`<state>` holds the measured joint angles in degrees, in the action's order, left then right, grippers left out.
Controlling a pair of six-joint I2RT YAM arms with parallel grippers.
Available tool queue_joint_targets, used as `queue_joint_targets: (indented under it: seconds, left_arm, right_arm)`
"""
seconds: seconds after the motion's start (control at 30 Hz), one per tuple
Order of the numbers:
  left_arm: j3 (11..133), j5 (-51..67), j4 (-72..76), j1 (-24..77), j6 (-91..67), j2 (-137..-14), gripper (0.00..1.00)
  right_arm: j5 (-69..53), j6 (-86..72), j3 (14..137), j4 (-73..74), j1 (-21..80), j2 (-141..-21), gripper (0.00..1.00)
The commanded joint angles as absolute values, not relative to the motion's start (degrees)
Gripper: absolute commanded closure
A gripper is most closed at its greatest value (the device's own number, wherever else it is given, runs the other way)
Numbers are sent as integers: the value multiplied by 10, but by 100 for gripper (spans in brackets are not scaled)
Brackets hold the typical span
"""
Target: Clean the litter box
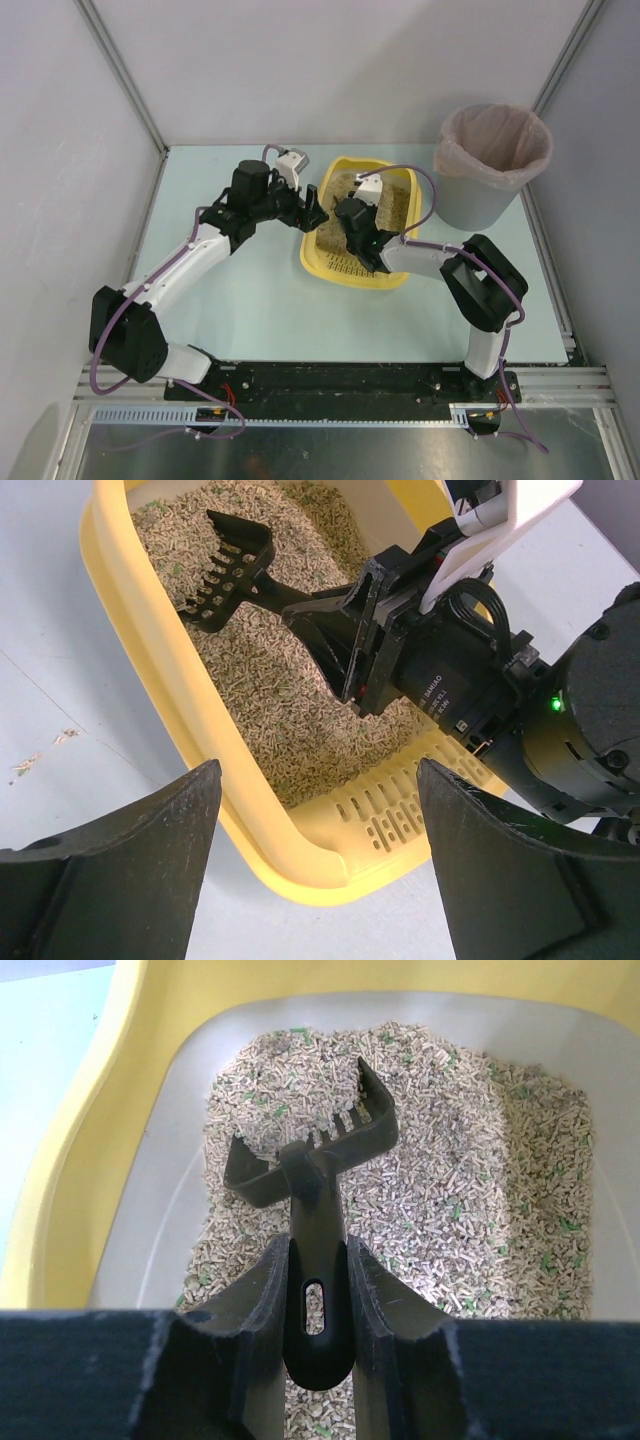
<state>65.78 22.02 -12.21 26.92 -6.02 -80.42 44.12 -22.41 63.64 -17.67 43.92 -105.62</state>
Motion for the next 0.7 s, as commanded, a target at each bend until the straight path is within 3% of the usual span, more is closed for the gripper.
queue_joint_targets:
  seconds: [0.0, 0.67]
  left_arm:
    - [662, 235, -118, 266, -57, -780, 17]
    - [663, 248, -117, 266, -63, -779, 17]
  right_arm:
    - [472, -262, 624, -136, 430, -1091, 100]
    - [484, -329, 591, -91, 448, -1093, 99]
